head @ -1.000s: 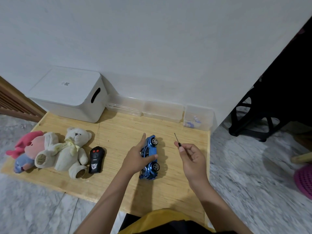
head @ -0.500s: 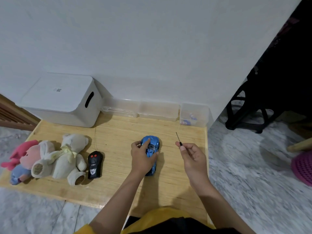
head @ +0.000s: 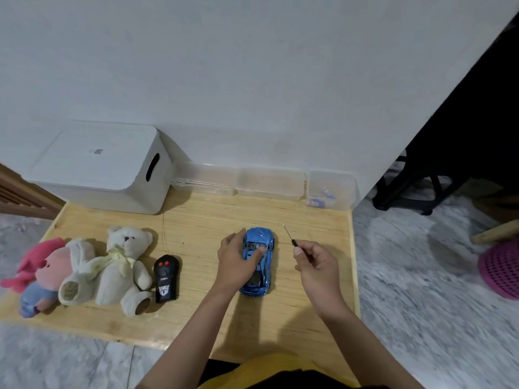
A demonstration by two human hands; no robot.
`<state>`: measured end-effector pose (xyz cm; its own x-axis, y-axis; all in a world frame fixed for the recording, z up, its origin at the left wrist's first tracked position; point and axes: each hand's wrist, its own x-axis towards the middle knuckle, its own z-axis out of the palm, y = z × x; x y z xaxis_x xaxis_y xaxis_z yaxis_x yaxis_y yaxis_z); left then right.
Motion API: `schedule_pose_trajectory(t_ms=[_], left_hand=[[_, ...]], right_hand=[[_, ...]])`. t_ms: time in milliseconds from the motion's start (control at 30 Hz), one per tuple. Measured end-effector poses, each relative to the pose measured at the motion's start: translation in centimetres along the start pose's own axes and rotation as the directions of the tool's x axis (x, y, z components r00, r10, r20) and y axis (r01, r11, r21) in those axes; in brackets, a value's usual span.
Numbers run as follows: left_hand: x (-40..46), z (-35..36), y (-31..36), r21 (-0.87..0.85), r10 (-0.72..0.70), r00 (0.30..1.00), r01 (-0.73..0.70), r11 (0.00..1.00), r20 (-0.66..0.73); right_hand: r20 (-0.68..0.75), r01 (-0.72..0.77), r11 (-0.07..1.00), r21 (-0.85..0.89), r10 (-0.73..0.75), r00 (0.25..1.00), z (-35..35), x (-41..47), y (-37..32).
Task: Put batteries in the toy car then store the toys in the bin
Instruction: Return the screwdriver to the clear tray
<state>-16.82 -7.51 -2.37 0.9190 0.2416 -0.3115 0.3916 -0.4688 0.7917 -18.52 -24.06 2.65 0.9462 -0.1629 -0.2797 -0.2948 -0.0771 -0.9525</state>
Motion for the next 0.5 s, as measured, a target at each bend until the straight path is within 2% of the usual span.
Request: schedule_pose_trajectory(t_ms=[200,333,433,500], left_hand=[[2.4,-4.3,-0.4,-0.036,0.003,1.000,-0.004,0.999,-0.007],[4.8,-8.2,-0.9,0.011,0.073,0.997,-0.072,0.997,-0.030],[7.1,-10.8,-1.3,0.057,0.132,0.991,-0.131,0.990,-0.022],[9.1,-12.3,-1.4,0.123,0.176,0.984,-0.173,0.977,-0.011]], right_hand=[[0.032,0.021,0.992,-0.121,-0.017,0.999,4.3,1.5,-1.4],[0.039,0.053,0.967,-0.249,-0.045,0.998,7.9,3.5,-2.5],[0.124,0.132,0.883,-0.451,-0.084,0.989,10.4,5.4,-3.6],[0.168,0.216,0.783,-0.584,-0.144,0.975,12.3,7.1,-4.1]])
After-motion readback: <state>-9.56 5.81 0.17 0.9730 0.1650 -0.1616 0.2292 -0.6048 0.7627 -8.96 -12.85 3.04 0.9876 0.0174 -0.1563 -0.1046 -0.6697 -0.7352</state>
